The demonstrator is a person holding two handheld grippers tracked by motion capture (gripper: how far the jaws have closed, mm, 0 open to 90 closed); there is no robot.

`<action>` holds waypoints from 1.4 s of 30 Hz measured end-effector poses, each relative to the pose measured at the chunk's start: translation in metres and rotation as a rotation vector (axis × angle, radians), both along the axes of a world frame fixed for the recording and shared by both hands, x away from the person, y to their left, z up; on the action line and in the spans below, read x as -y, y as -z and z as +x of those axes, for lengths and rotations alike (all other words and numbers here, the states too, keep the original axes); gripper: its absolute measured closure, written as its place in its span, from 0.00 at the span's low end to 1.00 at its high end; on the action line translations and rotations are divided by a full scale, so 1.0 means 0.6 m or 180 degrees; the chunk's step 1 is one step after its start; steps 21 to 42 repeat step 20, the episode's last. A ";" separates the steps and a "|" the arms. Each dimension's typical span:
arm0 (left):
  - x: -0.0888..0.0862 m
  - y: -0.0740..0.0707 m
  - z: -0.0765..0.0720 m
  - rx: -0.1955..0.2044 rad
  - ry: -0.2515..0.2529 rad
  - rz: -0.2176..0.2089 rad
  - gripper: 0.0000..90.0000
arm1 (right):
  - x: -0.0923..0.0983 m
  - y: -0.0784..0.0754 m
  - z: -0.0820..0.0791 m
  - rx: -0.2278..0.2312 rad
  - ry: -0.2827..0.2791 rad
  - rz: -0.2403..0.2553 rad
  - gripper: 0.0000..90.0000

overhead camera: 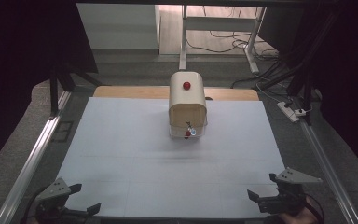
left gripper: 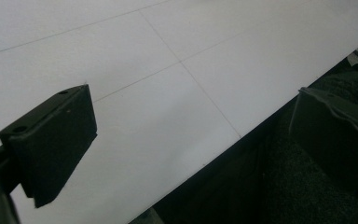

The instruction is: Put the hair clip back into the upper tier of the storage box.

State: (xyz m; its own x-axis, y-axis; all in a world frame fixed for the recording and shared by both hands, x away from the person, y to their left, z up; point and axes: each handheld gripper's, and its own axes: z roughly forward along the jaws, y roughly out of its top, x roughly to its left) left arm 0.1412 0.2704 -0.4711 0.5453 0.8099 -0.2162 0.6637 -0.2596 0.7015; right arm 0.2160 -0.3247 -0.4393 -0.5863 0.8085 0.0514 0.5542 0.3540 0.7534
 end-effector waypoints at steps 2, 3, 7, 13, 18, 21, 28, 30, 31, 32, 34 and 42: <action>0.000 0.000 0.000 -0.0003 -0.0003 -0.0004 0.01 | 0.003 0.000 -0.002 -0.0011 0.0026 -0.0008 0.00; 0.000 0.000 0.000 -0.0003 -0.0005 -0.0004 0.01 | 0.005 0.000 -0.003 -0.0019 0.0038 -0.0011 0.00; 0.000 0.000 0.001 -0.0005 -0.0007 -0.0006 0.01 | 0.010 0.000 -0.007 -0.0049 0.0073 -0.0072 0.00; -0.001 0.000 0.001 -0.0009 -0.0008 -0.0016 0.01 | 0.012 0.000 -0.017 -0.0050 0.0111 -0.0138 0.00; -0.001 0.001 0.003 -0.0013 -0.0004 -0.0016 0.01 | 0.014 0.001 -0.022 -0.0092 0.0125 -0.0153 0.00; -0.001 0.000 0.003 -0.0013 0.0001 -0.0015 0.01 | 0.014 0.001 -0.021 -0.0116 0.0123 -0.0142 0.00; -0.001 0.000 0.003 -0.0013 0.0001 -0.0015 0.01 | 0.014 0.001 -0.021 -0.0116 0.0123 -0.0142 0.00; -0.001 0.000 0.003 -0.0013 0.0001 -0.0015 0.01 | 0.014 0.001 -0.021 -0.0116 0.0123 -0.0142 0.00; -0.001 0.000 0.003 -0.0013 0.0001 -0.0015 0.01 | 0.014 0.001 -0.021 -0.0116 0.0123 -0.0142 0.00; -0.001 0.000 0.003 -0.0013 0.0001 -0.0015 0.01 | 0.014 0.001 -0.021 -0.0116 0.0123 -0.0142 0.00; -0.001 0.000 0.003 -0.0013 0.0001 -0.0015 0.01 | 0.014 0.001 -0.021 -0.0116 0.0123 -0.0142 0.00; -0.001 0.000 0.003 -0.0013 0.0001 -0.0015 0.01 | 0.014 0.001 -0.021 -0.0116 0.0123 -0.0142 0.00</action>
